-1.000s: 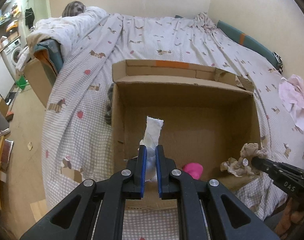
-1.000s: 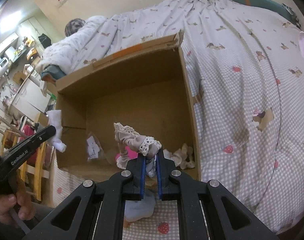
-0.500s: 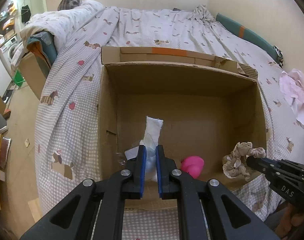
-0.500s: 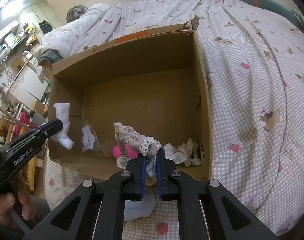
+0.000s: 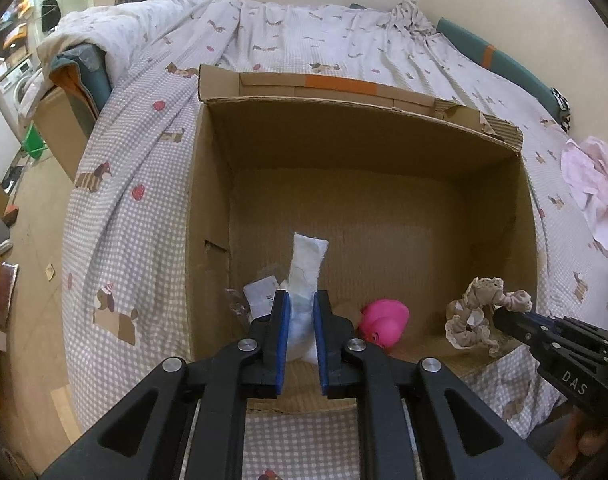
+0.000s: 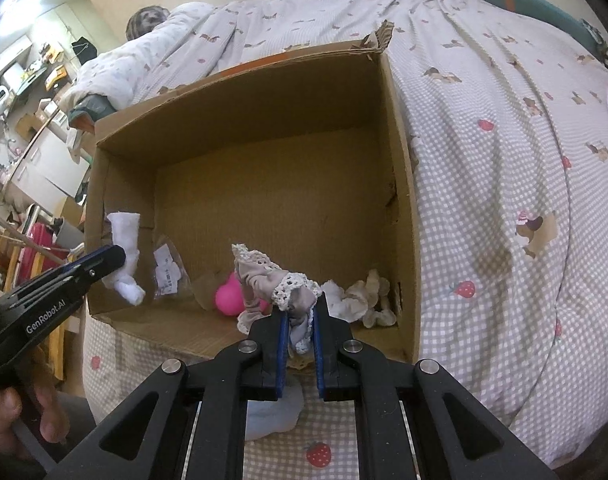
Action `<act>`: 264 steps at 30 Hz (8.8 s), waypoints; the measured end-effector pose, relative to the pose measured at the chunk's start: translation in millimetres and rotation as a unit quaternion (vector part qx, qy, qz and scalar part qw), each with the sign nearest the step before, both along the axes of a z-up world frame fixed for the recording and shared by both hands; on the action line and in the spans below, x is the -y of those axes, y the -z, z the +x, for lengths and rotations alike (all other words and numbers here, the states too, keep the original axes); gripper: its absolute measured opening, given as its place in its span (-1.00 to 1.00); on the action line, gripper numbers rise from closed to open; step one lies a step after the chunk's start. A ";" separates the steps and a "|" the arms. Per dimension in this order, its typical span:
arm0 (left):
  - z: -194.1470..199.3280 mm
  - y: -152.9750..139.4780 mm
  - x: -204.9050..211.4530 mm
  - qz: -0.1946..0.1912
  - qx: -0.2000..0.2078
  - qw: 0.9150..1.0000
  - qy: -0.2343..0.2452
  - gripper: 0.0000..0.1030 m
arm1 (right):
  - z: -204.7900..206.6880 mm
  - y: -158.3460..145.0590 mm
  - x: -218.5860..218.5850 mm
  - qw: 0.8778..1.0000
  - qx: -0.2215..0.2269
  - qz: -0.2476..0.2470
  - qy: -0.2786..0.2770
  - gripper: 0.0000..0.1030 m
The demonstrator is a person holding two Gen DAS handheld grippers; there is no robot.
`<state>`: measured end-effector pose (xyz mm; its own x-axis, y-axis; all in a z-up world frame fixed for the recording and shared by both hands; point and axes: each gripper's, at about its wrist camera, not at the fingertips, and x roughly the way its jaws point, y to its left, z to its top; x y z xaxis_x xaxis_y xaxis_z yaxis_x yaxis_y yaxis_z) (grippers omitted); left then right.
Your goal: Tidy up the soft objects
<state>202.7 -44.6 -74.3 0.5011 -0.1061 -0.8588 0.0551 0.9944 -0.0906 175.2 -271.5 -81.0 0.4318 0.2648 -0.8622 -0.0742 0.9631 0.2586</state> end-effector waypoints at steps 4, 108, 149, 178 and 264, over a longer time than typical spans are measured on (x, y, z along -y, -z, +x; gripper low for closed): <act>-0.3 -1.1 2.7 0.004 0.001 1.000 0.004 -0.61 | 0.4 -0.7 0.7 1.000 0.002 0.007 -0.001 -0.71; -98.5 17.7 -74.0 0.003 -0.082 0.990 -0.111 0.96 | -37.4 69.1 -87.8 0.986 -0.101 -0.092 -0.098 0.18; -70.0 64.2 44.0 -0.089 -0.146 0.981 0.090 -0.86 | -83.2 20.5 30.9 0.997 -0.065 0.015 0.045 -0.39; -118.3 16.4 -39.9 -0.054 -0.088 0.994 -0.045 -0.86 | -95.0 4.1 -10.1 0.997 -0.040 0.051 -0.039 -0.39; 8.0 5.4 -1.5 0.024 -0.007 1.000 -0.009 0.37 | 25.0 7.6 -16.9 0.999 -0.015 0.023 -0.037 -0.20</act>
